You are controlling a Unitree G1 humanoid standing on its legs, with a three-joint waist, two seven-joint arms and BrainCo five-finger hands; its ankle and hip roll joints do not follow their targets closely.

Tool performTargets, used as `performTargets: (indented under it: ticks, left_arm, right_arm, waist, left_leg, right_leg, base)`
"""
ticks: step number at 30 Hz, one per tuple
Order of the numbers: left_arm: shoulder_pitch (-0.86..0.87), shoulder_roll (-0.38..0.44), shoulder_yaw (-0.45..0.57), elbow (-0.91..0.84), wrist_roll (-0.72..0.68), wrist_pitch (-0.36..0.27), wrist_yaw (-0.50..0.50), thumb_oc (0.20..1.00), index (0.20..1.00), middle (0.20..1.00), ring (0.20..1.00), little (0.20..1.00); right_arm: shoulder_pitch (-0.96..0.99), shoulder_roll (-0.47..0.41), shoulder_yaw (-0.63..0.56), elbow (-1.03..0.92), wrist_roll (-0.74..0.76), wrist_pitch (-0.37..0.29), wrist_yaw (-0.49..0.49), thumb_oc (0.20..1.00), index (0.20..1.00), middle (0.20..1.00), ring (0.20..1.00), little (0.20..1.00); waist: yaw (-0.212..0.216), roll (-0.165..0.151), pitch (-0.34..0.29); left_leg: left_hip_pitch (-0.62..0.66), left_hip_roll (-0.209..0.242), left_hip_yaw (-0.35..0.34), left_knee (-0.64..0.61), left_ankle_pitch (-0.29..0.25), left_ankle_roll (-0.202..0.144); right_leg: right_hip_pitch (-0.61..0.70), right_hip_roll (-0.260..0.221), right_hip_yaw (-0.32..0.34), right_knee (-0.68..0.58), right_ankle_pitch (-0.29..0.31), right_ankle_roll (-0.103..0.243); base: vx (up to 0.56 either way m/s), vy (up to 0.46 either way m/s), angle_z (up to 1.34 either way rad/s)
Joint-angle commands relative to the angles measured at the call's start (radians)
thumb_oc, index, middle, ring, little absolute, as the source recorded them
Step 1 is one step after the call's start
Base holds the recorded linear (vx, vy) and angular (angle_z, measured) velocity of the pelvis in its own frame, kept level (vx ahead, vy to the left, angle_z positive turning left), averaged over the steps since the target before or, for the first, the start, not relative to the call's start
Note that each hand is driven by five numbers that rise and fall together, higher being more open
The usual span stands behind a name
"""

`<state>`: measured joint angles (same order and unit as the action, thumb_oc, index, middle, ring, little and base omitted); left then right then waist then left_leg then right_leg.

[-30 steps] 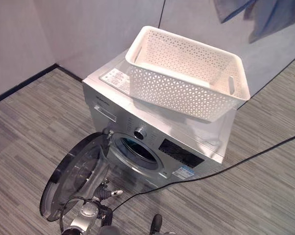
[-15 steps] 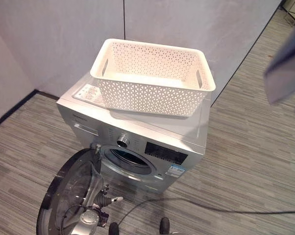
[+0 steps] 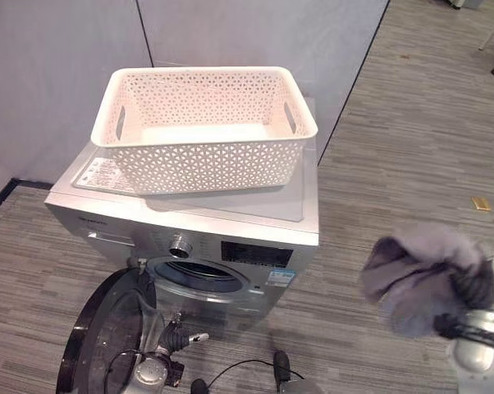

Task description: Grab the laundry basket,head to the washer,open it,put in the laundry and shut it.

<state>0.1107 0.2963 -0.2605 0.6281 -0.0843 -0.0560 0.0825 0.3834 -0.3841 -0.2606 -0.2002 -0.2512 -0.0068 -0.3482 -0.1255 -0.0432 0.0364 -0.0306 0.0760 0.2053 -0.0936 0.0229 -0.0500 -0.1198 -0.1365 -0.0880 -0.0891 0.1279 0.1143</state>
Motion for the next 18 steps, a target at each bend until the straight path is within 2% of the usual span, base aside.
performTargets:
  ticks: [1,2,4,5,6,8,13,15,18]
  left_arm:
    - [-0.064,0.037,-0.015,-0.015,-0.044,-0.062,0.005,1.000,1.000,1.000,1.000,1.000]
    - [-0.075,0.041,-0.044,-0.050,-0.059,-0.072,0.009,1.000,1.000,1.000,1.000,1.000]
    - [-0.104,0.044,-0.080,-0.070,-0.066,-0.078,0.015,1.000,1.000,1.000,1.000,1.000]
    - [-0.105,0.045,-0.078,-0.070,-0.066,-0.078,0.015,1.000,1.000,1.000,1.000,1.000]
    - [-0.138,0.047,-0.114,-0.091,-0.063,-0.081,0.026,1.000,1.000,1.000,1.000,1.000]
    - [-0.180,0.041,-0.145,-0.090,-0.070,-0.087,0.042,1.000,1.000,1.000,1.000,1.000]
    - [-0.251,0.024,-0.188,-0.079,-0.095,-0.100,0.084,1.000,1.000,1.000,1.000,1.000]
    - [-0.292,0.011,-0.224,-0.058,-0.122,-0.107,0.095,1.000,1.000,1.000,1.000,1.000]
    - [-0.319,-0.003,-0.240,-0.035,-0.167,-0.101,0.092,1.000,1.000,1.000,1.000,1.000]
  right_arm:
    - [-0.112,-0.047,-0.005,0.020,0.065,-0.055,0.033,0.200,0.200,0.200,0.200,0.200]
    - [-0.127,-0.037,0.093,0.071,0.089,-0.052,0.061,0.200,0.200,0.200,0.200,0.200]
    - [-0.172,-0.021,0.199,0.128,0.127,-0.059,0.078,0.200,0.200,0.200,0.200,0.200]
    - [-0.177,-0.021,0.202,0.134,0.127,-0.062,0.076,0.200,0.200,0.200,0.200,0.200]
    - [-0.228,-0.006,0.305,0.189,0.154,-0.064,0.092,0.200,0.200,0.200,0.200,0.200]
    - [-0.302,0.024,0.419,0.265,0.196,-0.075,0.097,0.200,0.200,0.200,0.200,0.200]
    - [-0.398,0.073,0.598,0.369,0.266,-0.087,0.117,0.200,0.200,0.200,0.200,0.200]
    - [-0.475,0.093,0.691,0.423,0.276,-0.091,0.118,0.200,0.200,0.200,0.200,0.200]
    - [-0.548,0.112,0.733,0.450,0.275,-0.089,0.101,0.200,0.200,0.200,0.200,0.200]
  waist:
    - [0.011,0.020,0.037]
    - [0.015,0.031,0.064]
    - [0.021,0.041,0.095]
    - [0.020,0.040,0.095]
    - [0.031,0.048,0.131]
    - [0.044,0.053,0.169]
    - [0.075,0.055,0.247]
    - [0.094,0.060,0.299]
    - [0.106,0.064,0.330]
  left_leg:
    - [-0.021,0.042,-0.050,0.006,-0.019,0.008]
    - [-0.031,0.041,-0.048,0.006,-0.013,0.007]
    - [-0.049,0.040,-0.048,0.006,-0.002,0.005]
    - [-0.050,0.040,-0.047,0.006,-0.002,0.005]
    - [-0.068,0.040,-0.051,0.006,0.009,0.004]
    - [-0.091,0.041,-0.055,0.006,0.023,0.002]
    - [-0.147,0.043,-0.079,0.015,0.052,-0.003]
    - [-0.198,0.044,-0.102,0.015,0.077,-0.012]
    - [-0.236,0.042,-0.111,0.016,0.092,-0.017]
  right_leg:
    - [0.109,-0.031,-0.022,0.035,-0.133,0.050]
    - [0.097,-0.034,-0.020,0.036,-0.129,0.050]
    - [0.077,-0.037,-0.019,0.040,-0.124,0.048]
    - [0.076,-0.037,-0.019,0.041,-0.124,0.048]
    - [0.057,-0.039,-0.020,0.048,-0.122,0.046]
    - [0.034,-0.039,-0.023,0.057,-0.118,0.042]
    - [-0.002,-0.041,-0.050,0.076,-0.117,0.033]
    - [-0.043,-0.042,-0.073,0.104,-0.121,0.025]
    - [-0.070,-0.043,-0.089,0.109,-0.118,0.023]
  base:
    - [-0.07,0.001,-0.03]
    - [-0.09,0.013,-0.01]
    - [-0.10,0.010,-0.03]
    - [-0.12,-0.002,-0.08]
    - [-0.12,0.001,-0.08]
    - [-0.14,-0.007,-0.07]
    - [-0.10,-0.030,0.03]
    - [-0.13,-0.029,0.34]
    - [-0.07,-0.003,0.32]
